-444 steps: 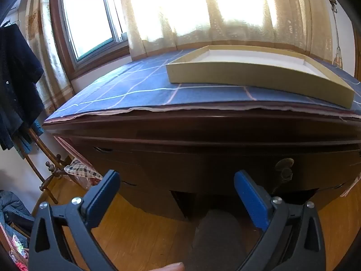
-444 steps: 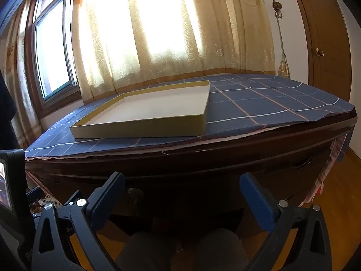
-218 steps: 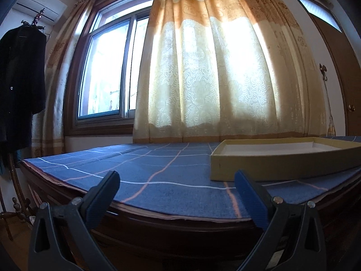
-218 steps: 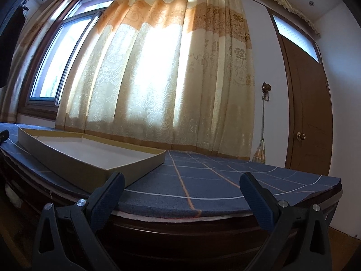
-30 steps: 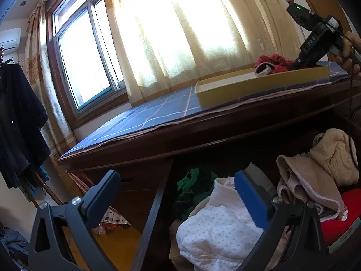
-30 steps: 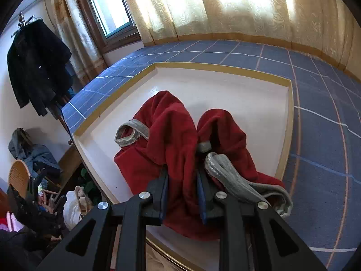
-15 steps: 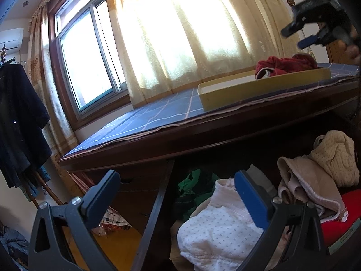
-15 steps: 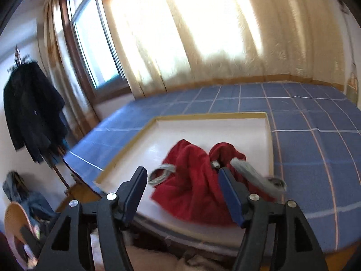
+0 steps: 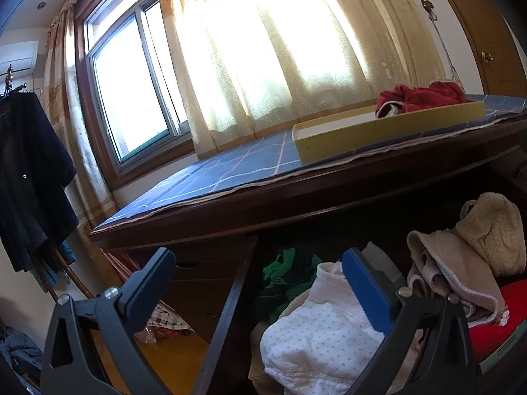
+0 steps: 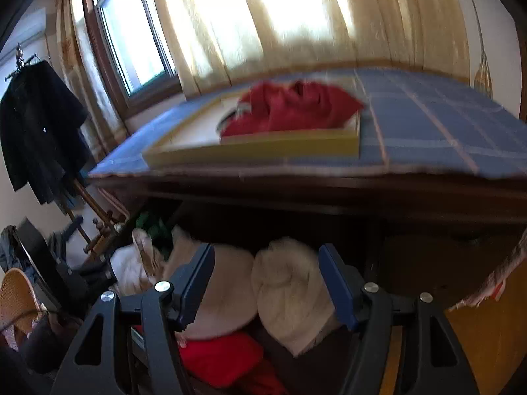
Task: Take underwear out of drawer
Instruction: 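Move the right tool back down into the drawer toward the beige dotted garment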
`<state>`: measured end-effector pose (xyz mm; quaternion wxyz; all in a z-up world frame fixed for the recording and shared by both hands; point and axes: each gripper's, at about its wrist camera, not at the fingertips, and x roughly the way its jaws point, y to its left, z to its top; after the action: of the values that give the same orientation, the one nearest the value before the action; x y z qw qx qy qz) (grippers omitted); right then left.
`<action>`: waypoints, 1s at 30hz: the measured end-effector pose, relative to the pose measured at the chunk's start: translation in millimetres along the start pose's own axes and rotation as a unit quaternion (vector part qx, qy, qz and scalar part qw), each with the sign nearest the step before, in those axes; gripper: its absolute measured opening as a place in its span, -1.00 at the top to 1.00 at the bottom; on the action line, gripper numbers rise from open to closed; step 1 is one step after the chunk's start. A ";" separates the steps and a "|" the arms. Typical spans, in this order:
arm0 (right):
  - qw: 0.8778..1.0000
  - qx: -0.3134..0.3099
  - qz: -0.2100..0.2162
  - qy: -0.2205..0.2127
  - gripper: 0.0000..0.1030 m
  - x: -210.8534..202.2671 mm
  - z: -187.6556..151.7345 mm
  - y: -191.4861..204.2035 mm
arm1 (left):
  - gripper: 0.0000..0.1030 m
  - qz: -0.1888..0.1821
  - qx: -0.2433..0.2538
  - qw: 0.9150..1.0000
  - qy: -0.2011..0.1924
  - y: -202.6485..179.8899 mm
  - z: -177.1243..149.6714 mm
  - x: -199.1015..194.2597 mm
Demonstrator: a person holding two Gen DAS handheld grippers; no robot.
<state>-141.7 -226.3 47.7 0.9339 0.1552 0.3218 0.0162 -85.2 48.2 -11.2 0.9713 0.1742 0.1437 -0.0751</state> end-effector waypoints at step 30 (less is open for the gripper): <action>0.996 0.081 -0.018 0.020 -0.32 38.1 -41.0 -22.7 | -1.00 -0.016 -0.024 1.000 -0.002 7.1 -2.0 0.1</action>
<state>-138.0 -231.5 -12.4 0.9119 0.2242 0.3430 -0.0237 -84.2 55.5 -10.8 0.9742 0.1480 0.1466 -0.0870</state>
